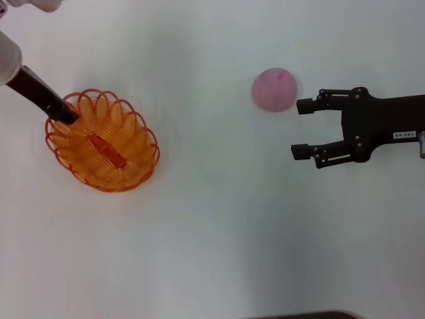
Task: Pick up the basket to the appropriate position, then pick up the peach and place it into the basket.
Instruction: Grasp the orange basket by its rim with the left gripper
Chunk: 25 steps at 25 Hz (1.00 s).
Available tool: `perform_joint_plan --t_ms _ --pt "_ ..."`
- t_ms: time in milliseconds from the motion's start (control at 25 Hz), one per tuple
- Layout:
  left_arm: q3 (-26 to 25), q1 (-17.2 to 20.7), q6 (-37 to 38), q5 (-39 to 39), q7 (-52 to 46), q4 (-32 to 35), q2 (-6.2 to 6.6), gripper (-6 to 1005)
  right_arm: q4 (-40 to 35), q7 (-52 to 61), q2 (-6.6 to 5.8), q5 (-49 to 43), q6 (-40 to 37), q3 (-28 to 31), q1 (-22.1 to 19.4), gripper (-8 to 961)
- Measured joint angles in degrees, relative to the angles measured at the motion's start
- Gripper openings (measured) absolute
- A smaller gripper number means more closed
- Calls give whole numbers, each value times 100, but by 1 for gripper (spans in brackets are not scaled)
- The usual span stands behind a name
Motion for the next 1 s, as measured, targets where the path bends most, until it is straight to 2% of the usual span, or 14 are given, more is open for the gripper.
perform_joint_plan --t_ms 120,440,680,1000 --pt "8 1 -2 0 2 3 0 467 0 -1 0 2 1 0 0 874" --pt "12 8 -8 0 9 6 -4 259 -9 -4 0 9 3 0 0 871" --pt "12 9 -8 0 3 11 -7 152 -25 -4 0 10 12 0 0 869" --pt "14 9 20 0 4 11 -9 143 -27 -5 0 9 56 8 6 867"
